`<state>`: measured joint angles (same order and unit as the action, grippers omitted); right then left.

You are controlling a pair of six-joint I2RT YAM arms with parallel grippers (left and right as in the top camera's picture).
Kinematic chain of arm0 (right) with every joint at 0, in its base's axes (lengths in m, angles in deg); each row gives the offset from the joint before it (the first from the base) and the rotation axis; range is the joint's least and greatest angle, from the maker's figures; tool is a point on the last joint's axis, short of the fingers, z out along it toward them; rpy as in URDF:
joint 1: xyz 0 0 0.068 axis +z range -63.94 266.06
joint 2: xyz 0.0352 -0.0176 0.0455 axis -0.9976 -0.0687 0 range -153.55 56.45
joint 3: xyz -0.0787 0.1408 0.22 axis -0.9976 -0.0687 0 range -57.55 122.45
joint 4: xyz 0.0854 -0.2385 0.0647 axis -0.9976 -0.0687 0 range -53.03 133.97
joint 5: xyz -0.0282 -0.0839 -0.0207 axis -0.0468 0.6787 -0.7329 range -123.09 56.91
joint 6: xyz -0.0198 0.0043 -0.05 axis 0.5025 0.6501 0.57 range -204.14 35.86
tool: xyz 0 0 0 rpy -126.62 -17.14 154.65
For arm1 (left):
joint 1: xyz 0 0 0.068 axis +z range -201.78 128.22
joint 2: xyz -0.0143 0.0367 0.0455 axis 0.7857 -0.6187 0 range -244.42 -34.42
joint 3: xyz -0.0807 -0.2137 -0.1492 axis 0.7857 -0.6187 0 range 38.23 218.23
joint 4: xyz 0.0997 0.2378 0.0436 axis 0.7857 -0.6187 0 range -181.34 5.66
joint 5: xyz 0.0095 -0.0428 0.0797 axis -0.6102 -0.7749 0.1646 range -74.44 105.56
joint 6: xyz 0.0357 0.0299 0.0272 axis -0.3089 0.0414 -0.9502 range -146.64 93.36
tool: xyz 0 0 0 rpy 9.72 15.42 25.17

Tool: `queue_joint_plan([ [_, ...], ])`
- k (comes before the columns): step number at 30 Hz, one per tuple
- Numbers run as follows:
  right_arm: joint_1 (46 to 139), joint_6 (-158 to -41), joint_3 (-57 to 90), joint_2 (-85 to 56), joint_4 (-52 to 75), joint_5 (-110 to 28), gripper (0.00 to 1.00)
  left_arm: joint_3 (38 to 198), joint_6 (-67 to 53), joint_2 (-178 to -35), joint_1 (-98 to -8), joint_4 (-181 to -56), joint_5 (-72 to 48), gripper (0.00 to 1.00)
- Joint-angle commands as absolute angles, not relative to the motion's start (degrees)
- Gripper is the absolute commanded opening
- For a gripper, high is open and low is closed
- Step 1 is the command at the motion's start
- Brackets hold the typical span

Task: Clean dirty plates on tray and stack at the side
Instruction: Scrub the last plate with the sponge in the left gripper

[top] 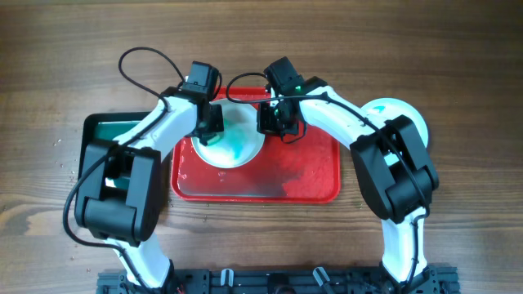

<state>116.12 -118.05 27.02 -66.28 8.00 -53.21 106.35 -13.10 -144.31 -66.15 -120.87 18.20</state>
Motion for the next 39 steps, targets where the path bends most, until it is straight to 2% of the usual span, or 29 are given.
queue_joint_plan([
  [1,115.8,-116.59,27.26,-67.46,8.05,-56.31,0.04,102.94,-32.79,-147.37,-65.5,-126.22,-10.7,0.04],
  [4,115.8,-113.53,27.22,-68.01,8.48,-64.29,0.04,102.96,-32.7,-147.37,-65.47,-122.68,-13.36,0.04],
  [6,115.77,-110.95,27.22,-69.41,10.52,-69.27,0.04,102.96,-26.82,-147.37,-65.56,-117.85,-13.36,0.04],
  [10,115.77,-109.51,27.22,-70.81,12.03,-72.6,0.04,102.96,-25.62,-147.37,-66.26,-111.93,-12.42,0.04],
  [12,115.77,-109.16,27.22,-70.81,12.0,-72.58,0.04,102.96,-20.33,-147.39,-66.13,-108.48,-4.01,0.04],
  [16,115.77,-109.18,27.22,-70.81,11.85,-71.72,0.04,102.96,-4.72,-147.39,-64.58,-106.12,30.44,0.04],
  [19,115.77,-109.2,27.22,-70.81,11.87,-71.7,0.04,102.94,-0.33,-147.39,-63.16,-109.29,36.23,0.04],
  [23,115.77,-109.22,27.22,-70.81,11.92,-71.64,0.04,102.94,-0.92,-147.39,-62.48,-117.83,26.07,0.04],
  [26,115.77,-109.27,27.22,-70.81,11.92,-71.5,0.04,102.94,-12.16,-147.39,-62.48,-123.89,12.93,0.04],
  [30,115.77,-109.25,27.22,-70.81,12.0,-71.5,0.04,102.96,-36.29,-147.37,-62.48,-132.5,-11.22,0.04],
  [33,115.77,-109.22,27.22,-70.81,12.03,-71.5,0.04,102.96,-46.23,-147.37,-62.52,-134.09,-25.39,0.04],
  [37,115.77,-109.44,27.22,-70.81,12.0,-71.07,0.04,102.96,-46.62,-147.37,-62.52,-127.93,-28.23,0.04],
  [38,115.77,-109.44,27.22,-70.81,12.0,-71.07,0.04,102.96,-44.72,-147.37,-62.5,-125.9,-26.87,0.04],
  [39,115.77,-109.44,27.22,-70.81,12.0,-71.05,0.04,102.96,-37.86,-147.37,-62.52,-121.72,-21.15,0.04],
])
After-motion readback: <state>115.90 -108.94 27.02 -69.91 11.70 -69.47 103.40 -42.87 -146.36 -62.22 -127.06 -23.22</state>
